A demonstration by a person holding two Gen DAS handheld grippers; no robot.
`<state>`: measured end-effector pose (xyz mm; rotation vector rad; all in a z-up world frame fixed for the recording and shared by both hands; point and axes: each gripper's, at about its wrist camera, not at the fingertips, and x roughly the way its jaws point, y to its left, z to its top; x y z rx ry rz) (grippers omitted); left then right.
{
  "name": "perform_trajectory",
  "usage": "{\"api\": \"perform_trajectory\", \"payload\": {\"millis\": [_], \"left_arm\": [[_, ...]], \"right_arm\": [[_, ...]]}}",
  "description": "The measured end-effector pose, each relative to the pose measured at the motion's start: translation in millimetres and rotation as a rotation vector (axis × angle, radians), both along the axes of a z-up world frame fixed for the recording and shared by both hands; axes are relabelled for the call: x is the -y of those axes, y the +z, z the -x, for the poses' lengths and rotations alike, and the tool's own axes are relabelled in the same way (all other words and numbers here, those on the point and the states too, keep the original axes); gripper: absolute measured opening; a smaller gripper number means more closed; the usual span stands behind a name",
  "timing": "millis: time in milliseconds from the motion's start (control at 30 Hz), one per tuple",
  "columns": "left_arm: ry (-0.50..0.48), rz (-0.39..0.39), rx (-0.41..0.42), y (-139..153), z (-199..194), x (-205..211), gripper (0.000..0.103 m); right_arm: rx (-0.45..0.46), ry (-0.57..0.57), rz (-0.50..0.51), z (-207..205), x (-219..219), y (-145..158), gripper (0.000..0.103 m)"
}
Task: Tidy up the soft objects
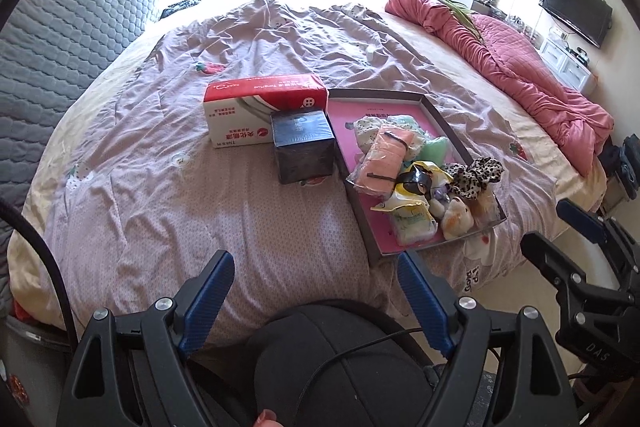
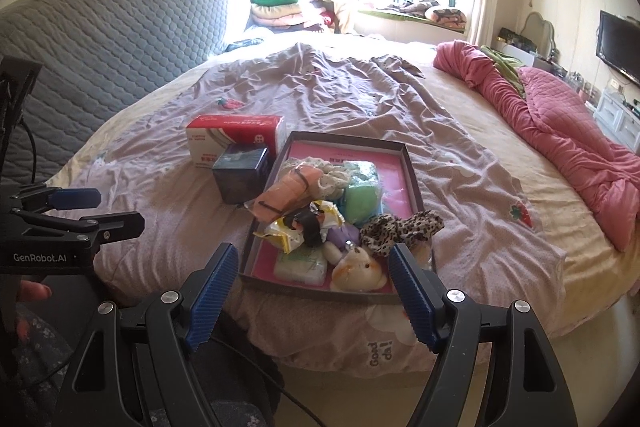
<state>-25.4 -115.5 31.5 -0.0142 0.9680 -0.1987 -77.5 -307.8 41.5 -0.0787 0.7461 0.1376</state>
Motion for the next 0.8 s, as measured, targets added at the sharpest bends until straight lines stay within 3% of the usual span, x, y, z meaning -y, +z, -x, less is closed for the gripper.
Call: {"api": "perform_trajectory", "payload": {"millis": [800], "left_arm": [[-0.021,-0.04,0.017,10,31,15,0.083]], "right_arm": [[0.048,-0.014,-0.026,25,-9,12,0.079]]}}
